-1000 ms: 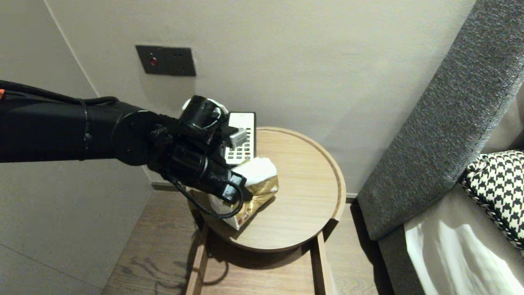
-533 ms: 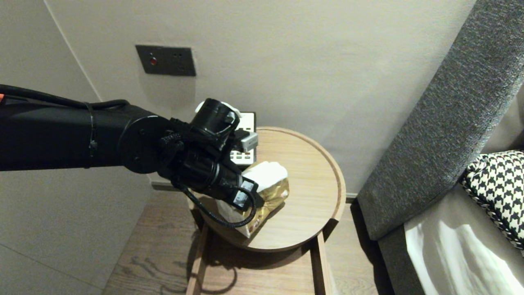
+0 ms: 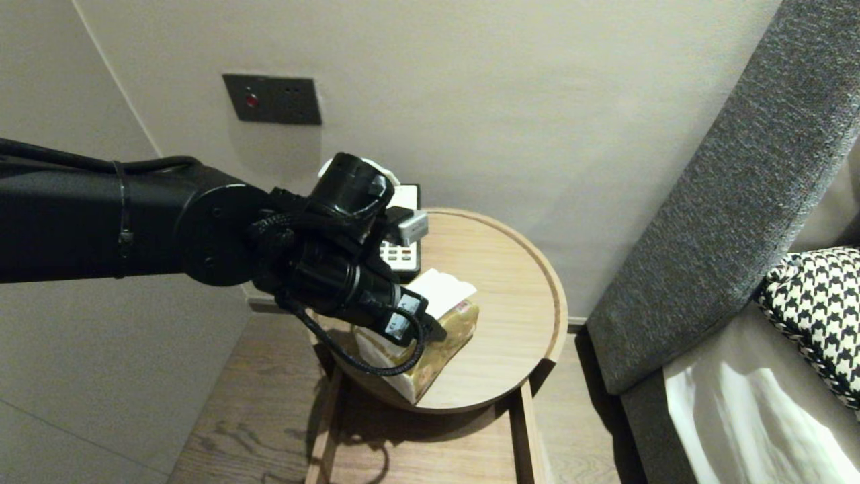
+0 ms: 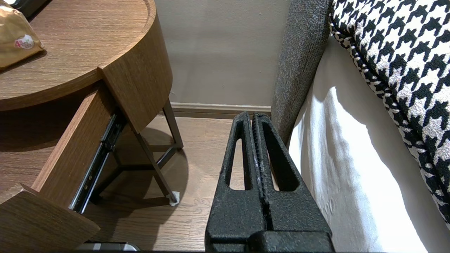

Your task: Take the tissue out of the drawer one by one and place them on the table, then close the nightstand drawer

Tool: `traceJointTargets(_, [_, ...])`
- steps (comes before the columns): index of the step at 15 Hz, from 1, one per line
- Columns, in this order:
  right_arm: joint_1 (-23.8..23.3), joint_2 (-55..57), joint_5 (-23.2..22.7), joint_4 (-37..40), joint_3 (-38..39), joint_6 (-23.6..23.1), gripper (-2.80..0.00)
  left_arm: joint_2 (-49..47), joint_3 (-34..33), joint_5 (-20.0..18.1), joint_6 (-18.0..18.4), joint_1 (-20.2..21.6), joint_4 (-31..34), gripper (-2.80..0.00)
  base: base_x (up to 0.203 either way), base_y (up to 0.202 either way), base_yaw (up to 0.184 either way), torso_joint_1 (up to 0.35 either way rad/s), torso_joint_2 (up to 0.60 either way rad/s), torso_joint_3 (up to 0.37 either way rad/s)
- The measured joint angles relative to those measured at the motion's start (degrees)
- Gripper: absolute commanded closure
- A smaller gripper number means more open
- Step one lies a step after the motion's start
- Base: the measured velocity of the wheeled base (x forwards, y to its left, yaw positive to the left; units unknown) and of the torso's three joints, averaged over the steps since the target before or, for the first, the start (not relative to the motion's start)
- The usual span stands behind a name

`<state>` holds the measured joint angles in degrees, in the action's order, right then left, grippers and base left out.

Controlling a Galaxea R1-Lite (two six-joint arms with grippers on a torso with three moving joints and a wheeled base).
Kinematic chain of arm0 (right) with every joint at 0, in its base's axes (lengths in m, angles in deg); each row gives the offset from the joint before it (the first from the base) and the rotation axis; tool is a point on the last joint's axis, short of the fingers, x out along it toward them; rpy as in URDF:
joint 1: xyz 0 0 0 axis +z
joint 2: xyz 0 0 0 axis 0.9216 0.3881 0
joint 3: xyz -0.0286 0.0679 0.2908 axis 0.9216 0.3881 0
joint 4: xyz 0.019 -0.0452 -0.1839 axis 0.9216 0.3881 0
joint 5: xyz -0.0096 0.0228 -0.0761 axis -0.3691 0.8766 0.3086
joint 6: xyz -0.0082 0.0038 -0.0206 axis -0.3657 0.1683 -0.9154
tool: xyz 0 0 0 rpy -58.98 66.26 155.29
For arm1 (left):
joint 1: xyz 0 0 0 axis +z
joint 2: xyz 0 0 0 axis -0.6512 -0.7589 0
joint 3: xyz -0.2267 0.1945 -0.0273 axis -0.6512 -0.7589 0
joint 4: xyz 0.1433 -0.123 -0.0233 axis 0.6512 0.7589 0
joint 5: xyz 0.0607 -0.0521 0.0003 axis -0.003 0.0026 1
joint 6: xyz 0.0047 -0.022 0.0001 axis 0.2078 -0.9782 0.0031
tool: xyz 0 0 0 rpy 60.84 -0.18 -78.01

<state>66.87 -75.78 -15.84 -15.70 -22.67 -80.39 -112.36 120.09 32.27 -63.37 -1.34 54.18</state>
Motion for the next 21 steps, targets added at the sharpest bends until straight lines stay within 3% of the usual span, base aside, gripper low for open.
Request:
traceJointTargets(6, [0.0, 0.0, 0.0, 0.0, 0.0, 0.0, 0.00, 5.3, 2.5, 1.5, -1.0, -0.1, 0.2, -2.80, 0.000, 0.000, 0.000, 0.000, 0.00, 0.000])
traceJointTargets(9, [0.0, 0.0, 0.0, 0.0, 0.0, 0.0, 0.00, 9.7, -1.1, 2.9, -2.2, -0.1, 0.6, -2.80, 0.000, 0.000, 0.000, 0.000, 0.00, 0.000])
traceJointTargets(10, [0.0, 0.0, 0.0, 0.0, 0.0, 0.0, 0.00, 11.2, -2.5, 4.3, -2.3, 0.0, 0.5, 0.00, 0.000, 0.000, 0.000, 0.000, 0.00, 0.000])
traceJointTargets(14, [0.0, 0.0, 0.0, 0.0, 0.0, 0.0, 0.00, 17.3, -7.1, 6.8, -3.2, 1.5, 1.1, 0.00, 0.000, 0.000, 0.000, 0.000, 0.00, 0.000])
traceJointTargets(18, [0.0, 0.0, 0.0, 0.0, 0.0, 0.0, 0.00, 23.6, -11.3, 6.8, -3.4, 3.1, 5.2, 0.00, 0.000, 0.000, 0.000, 0.000, 0.00, 0.000])
traceJointTargets(21, [0.0, 0.0, 0.0, 0.0, 0.0, 0.0, 0.00, 27.9, -18.3, 6.5, -3.5, 3.3, 7.0, 0.00, 0.000, 0.000, 0.000, 0.000, 0.00, 0.000])
